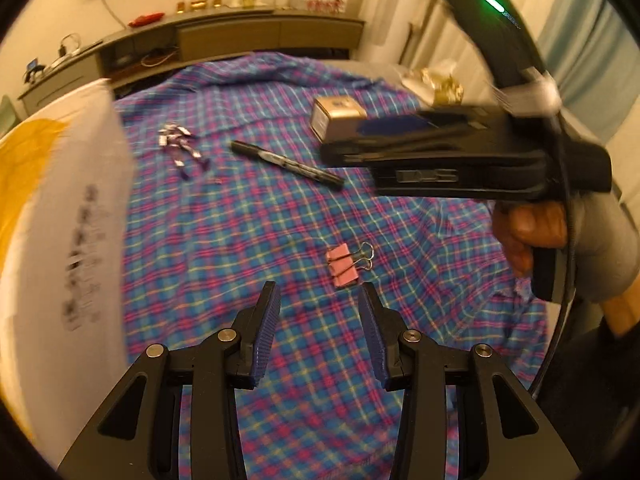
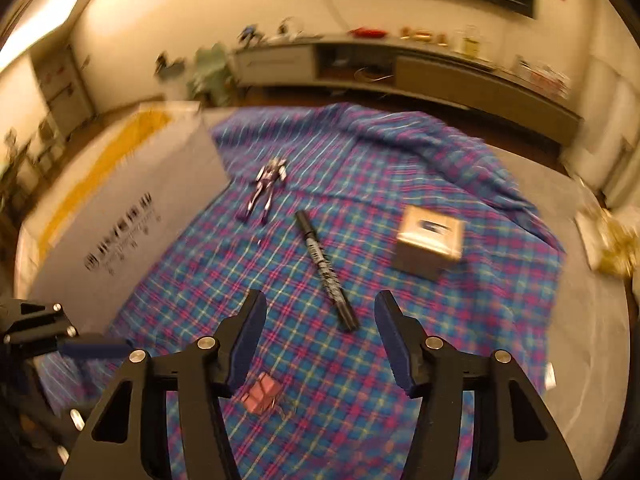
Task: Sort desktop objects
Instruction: 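Grasp the pink binder clip with the left tool while the right grasps the black marker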
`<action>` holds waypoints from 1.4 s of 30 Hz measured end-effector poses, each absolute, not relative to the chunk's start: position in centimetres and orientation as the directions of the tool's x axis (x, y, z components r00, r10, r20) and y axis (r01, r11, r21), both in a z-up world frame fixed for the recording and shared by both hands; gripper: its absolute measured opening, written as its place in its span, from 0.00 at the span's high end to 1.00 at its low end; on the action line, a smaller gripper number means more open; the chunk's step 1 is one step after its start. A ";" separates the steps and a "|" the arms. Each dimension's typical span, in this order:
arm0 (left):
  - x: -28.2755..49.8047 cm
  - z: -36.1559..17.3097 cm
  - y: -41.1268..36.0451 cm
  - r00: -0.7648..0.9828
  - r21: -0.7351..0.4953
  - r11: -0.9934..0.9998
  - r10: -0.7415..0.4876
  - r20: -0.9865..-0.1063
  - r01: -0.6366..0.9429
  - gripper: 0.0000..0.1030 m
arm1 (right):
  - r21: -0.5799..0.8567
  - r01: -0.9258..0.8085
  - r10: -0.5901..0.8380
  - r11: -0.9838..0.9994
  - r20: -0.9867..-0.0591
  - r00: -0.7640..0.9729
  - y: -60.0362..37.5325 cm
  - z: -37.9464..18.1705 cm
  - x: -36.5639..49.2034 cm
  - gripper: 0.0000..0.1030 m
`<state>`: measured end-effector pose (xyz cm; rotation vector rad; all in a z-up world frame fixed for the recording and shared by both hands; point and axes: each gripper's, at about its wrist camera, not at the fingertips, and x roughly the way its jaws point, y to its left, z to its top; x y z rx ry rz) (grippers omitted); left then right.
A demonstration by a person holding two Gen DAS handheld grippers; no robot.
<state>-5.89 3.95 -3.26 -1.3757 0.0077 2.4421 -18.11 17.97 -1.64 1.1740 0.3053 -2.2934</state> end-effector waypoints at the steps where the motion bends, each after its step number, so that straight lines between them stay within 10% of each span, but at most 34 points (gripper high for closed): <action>1: -6.3 -3.9 4.6 -0.472 -0.151 -0.943 0.281 -0.836 -0.295 0.58 | 0.024 0.573 -0.356 -0.819 -0.804 -0.476 17.4 -2.3 -18.6 0.44; 8: -7.6 -5.9 7.1 -0.477 -0.129 -0.917 0.311 -0.822 -0.377 0.58 | -0.086 0.626 -0.286 -0.775 -0.835 -0.470 15.9 -7.6 -21.6 0.45; 15: -8.6 -8.1 9.0 -0.483 -0.087 -0.907 0.298 -0.823 -0.411 0.58 | -0.014 0.625 -0.321 -0.780 -0.849 -0.420 17.3 -8.7 -23.3 0.86; 34: -6.7 -7.9 10.2 -0.499 0.001 -0.864 0.290 -0.816 -0.503 0.58 | 0.147 0.588 -0.431 -0.795 -0.820 -0.377 20.1 -6.6 -21.7 0.86; 35: -6.4 -7.8 10.2 -0.510 0.011 -0.865 0.285 -0.812 -0.501 0.75 | 0.143 0.589 -0.430 -0.795 -0.818 -0.382 20.1 -6.4 -21.5 0.86; 42: -4.9 -6.8 9.8 -0.520 0.023 -0.873 0.269 -0.811 -0.487 0.81 | 0.131 0.592 -0.428 -0.795 -0.813 -0.395 20.5 -5.5 -20.6 0.86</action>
